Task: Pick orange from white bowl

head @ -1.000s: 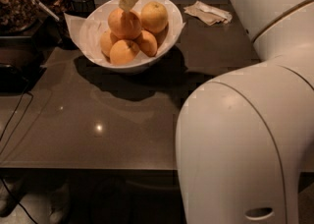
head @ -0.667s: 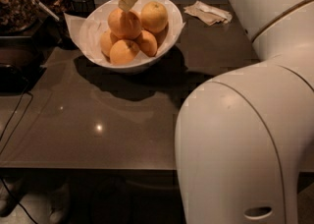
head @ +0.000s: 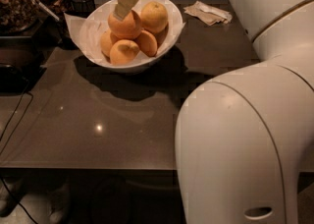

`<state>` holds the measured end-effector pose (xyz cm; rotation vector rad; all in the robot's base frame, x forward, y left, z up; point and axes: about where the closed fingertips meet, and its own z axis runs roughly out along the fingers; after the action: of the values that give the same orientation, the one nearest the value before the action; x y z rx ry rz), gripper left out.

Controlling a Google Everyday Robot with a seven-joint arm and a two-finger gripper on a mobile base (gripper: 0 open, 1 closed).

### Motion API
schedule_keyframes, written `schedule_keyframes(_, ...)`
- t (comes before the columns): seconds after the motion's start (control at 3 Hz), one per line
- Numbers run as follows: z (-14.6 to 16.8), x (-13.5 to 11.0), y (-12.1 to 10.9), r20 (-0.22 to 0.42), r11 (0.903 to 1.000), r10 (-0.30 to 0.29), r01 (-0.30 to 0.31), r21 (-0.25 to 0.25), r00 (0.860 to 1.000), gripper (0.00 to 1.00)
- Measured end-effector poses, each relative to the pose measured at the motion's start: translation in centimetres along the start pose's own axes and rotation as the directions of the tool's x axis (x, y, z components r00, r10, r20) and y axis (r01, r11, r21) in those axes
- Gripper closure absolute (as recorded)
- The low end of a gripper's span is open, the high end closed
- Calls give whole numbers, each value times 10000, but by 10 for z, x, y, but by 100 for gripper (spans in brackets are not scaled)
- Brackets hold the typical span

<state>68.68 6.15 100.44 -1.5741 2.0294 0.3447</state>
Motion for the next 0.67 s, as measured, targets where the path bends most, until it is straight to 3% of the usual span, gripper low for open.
schedule_keyframes(0.33,0,0,0,-2,10000,-2,2,1,10000,0)
schedule_keyframes(0.67,4,0,-1,-59,10000,-38,39,22,10000,0)
